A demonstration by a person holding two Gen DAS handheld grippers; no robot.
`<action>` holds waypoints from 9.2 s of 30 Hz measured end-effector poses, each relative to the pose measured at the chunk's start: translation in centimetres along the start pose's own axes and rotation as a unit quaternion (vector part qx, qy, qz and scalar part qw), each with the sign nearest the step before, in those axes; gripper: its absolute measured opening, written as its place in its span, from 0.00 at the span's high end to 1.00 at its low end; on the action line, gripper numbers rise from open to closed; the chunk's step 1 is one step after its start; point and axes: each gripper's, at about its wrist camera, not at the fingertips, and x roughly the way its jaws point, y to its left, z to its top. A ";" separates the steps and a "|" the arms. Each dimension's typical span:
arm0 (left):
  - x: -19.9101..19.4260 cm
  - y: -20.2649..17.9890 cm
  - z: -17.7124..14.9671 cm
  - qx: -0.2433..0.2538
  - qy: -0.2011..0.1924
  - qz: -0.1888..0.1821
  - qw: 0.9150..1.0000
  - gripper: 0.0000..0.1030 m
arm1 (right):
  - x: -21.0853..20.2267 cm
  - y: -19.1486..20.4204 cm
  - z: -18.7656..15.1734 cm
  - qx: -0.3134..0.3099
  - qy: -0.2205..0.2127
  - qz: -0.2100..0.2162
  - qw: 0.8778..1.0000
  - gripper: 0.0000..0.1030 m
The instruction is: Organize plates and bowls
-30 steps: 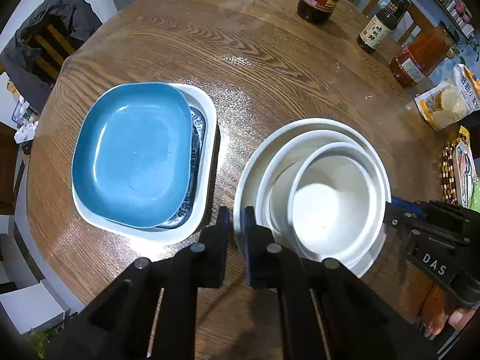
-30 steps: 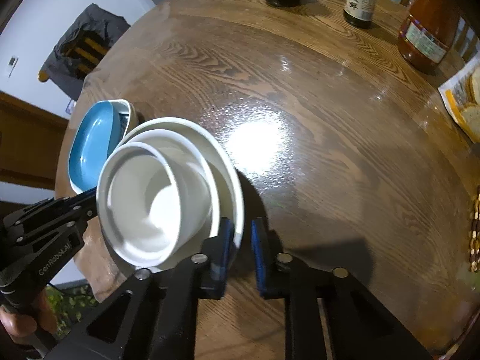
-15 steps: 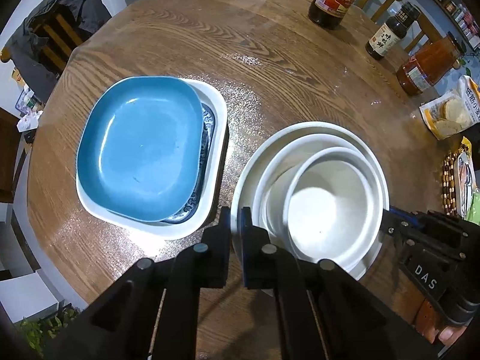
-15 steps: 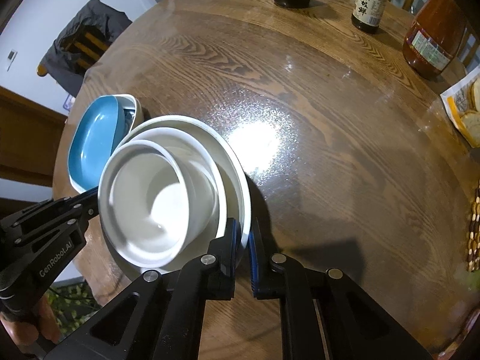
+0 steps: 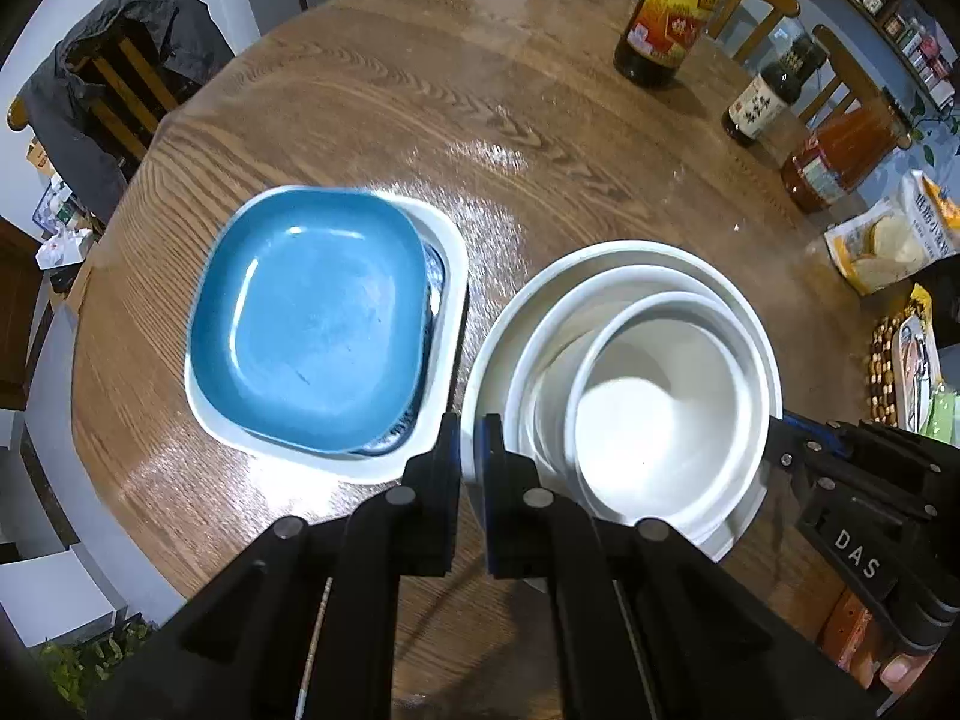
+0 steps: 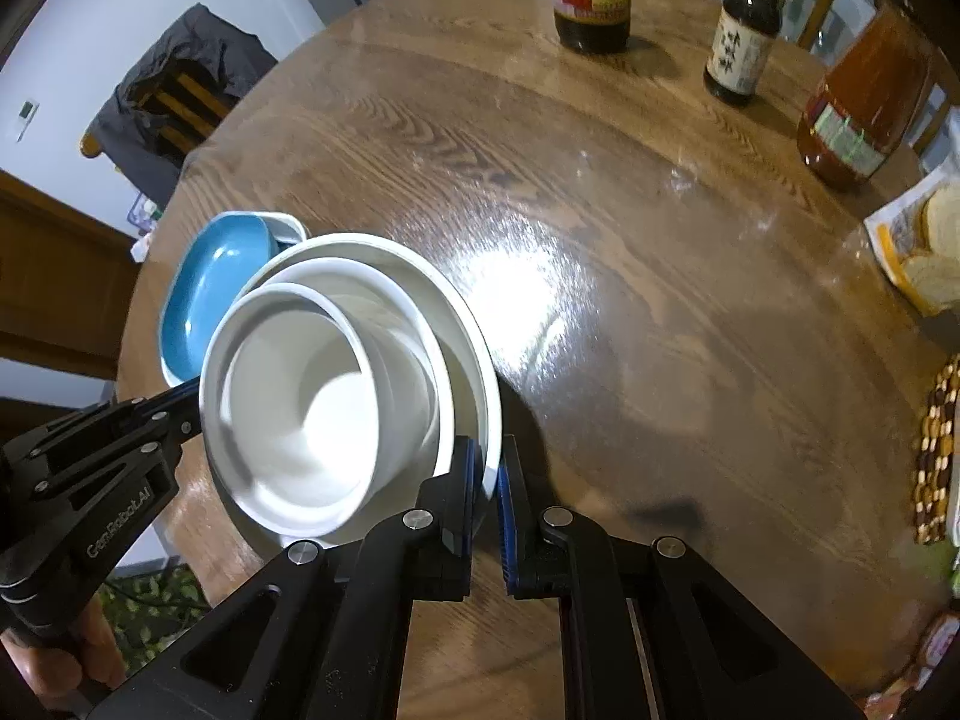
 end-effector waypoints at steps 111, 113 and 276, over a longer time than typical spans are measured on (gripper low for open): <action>0.6 11.7 4.5 -0.019 -0.006 0.059 0.998 0.93 | 5.5 10.6 6.6 -0.029 0.028 0.014 0.999 0.89; 0.6 11.7 4.5 -0.020 -0.006 0.059 0.998 0.92 | 5.5 10.6 6.5 -0.030 0.027 0.012 0.999 0.89; -6.6 11.0 -8.9 -0.025 -0.180 0.108 0.977 0.00 | -1.7 13.4 -9.7 -0.103 -0.209 -0.026 0.972 0.10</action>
